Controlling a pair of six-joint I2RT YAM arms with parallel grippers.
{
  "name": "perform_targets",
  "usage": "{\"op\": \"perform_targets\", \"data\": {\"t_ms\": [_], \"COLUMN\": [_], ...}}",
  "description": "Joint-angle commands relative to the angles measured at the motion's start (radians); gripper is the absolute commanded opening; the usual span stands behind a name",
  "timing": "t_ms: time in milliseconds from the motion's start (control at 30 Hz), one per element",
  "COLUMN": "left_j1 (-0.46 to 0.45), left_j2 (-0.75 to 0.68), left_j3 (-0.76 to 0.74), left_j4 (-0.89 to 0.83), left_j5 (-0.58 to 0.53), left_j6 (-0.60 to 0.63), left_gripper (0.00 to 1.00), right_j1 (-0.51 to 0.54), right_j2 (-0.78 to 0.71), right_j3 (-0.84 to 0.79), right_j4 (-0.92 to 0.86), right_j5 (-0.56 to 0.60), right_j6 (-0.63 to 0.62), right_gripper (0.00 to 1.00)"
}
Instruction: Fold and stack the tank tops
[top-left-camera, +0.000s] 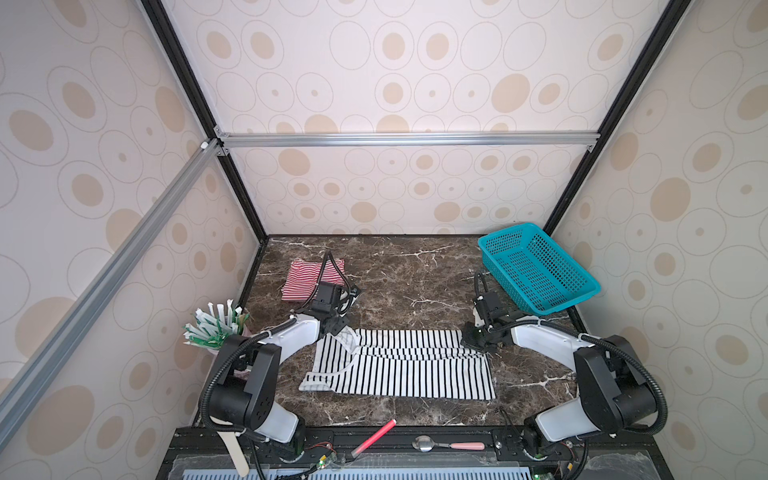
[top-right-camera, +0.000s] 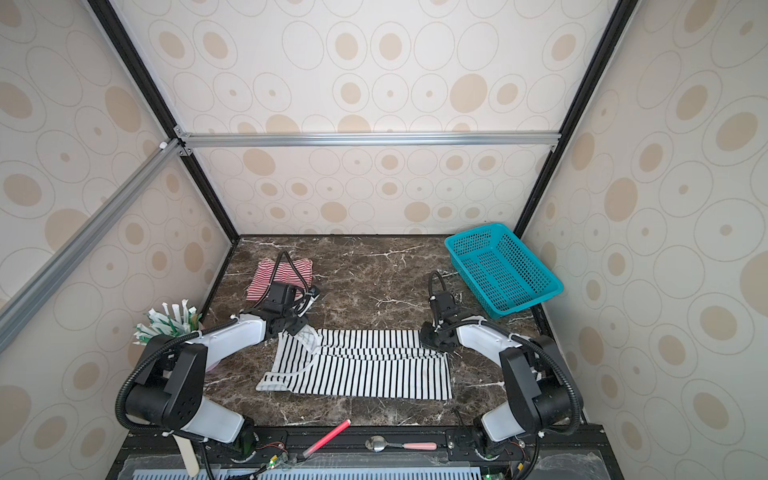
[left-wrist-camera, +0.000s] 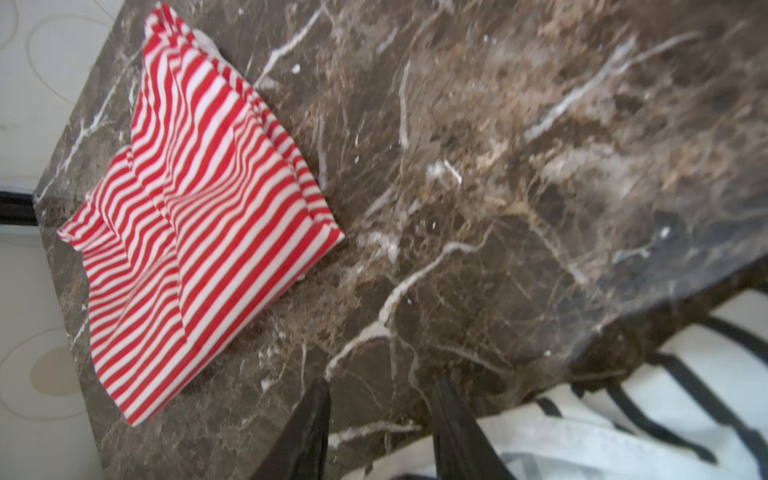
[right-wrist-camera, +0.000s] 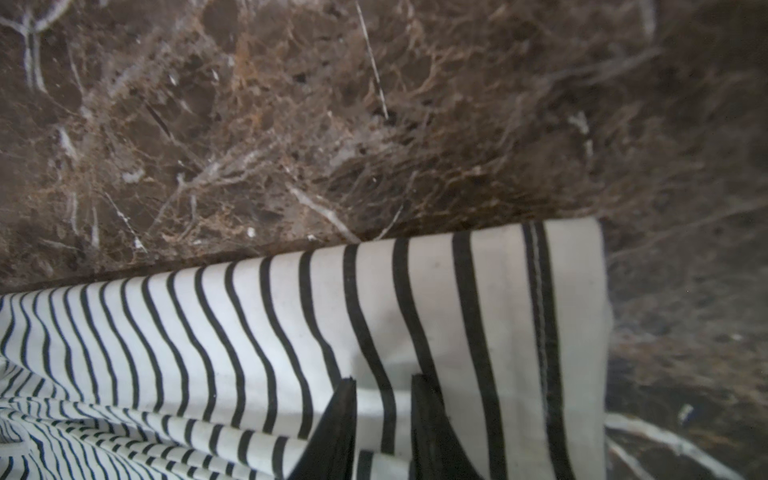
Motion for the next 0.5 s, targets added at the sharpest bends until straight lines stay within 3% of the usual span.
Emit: {"op": "perform_targets", "data": {"t_ms": [0, 233, 467], "left_j1": [0.026, 0.077, 0.104], "left_j2": [-0.083, -0.216, -0.262], "left_j3": [-0.039, -0.125, -0.141], "left_j4": [-0.016, -0.027, -0.05], "left_j5": [0.005, 0.01, 0.032], "left_j6": [0.043, 0.065, 0.068], "left_gripper": [0.41, 0.44, 0.48], "right_j1": [0.007, 0.007, 0.007], "right_j2": [-0.036, -0.061, -0.061], "right_j3": [-0.024, -0.049, -0.06], "right_j4": [-0.033, -0.047, -0.04], "right_j5": [0.016, 0.023, 0.018], "right_j6": [-0.001, -0.004, 0.002], "right_gripper": [0.26, 0.26, 0.26]}}
